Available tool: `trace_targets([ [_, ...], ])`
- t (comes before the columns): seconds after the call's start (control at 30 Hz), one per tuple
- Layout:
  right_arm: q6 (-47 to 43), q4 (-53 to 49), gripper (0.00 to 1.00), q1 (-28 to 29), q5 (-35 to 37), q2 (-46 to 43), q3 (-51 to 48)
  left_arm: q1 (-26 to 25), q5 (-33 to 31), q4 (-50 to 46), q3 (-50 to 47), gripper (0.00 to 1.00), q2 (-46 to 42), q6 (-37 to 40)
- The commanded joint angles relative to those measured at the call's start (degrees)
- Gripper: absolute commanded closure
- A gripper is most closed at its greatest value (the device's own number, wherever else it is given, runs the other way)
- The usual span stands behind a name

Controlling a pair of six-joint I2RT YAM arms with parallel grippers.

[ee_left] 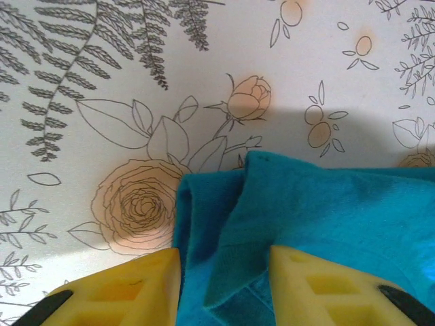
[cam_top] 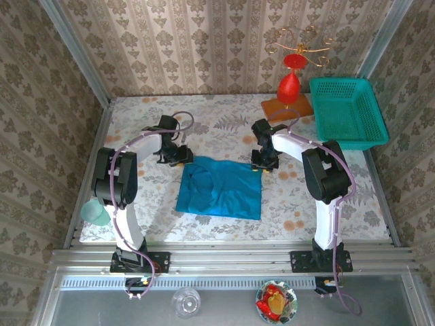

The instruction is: Fold the inside-out t-shirt

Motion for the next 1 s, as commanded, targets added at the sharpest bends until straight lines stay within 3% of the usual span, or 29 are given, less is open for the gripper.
trace_targets([
  [0.0, -0.2, -2.0, 0.66, -0.5, 0.5, 1.2, 0.0, 0.2, 2.5, -0.3, -0.7, 0.61, -0.1, -1.6],
  [0.1, -0.2, -2.2, 0.66, -0.5, 0.4, 1.0, 0.4, 0.2, 5.5, 1.6, -1.1, 0.65, 0.4, -2.8],
  [0.23, -0.2, -2.5, 0.67, -0.6, 0.5, 1.2, 0.6, 0.5, 6.9, 3.0, -1.8, 0.79, -0.2, -3.7],
  [0.37, 0.9, -3.6, 0.67, -1.9, 1.0, 1.9, 0.4, 0.7, 1.9, 0.4, -1.5, 0.92, -2.6, -2.4],
  [0.47, 1.3, -4.0, 0.67, -2.9, 1.1, 2.1, -0.1, 0.6, -3.6, -2.5, -0.7, 0.96, -2.8, 0.1],
  [0.7, 0.9, -3.4, 0.67, -3.2, -1.3, 2.8, -0.5, -0.3, -5.8, -5.1, 3.2, 0.95, 4.9, 2.5],
  [0.97, 0.4, -5.3, 0.66, -2.9, -2.2, -4.7, -1.5, -1.3, -11.4, -6.7, 3.9, 0.75, 1.4, 3.9],
])
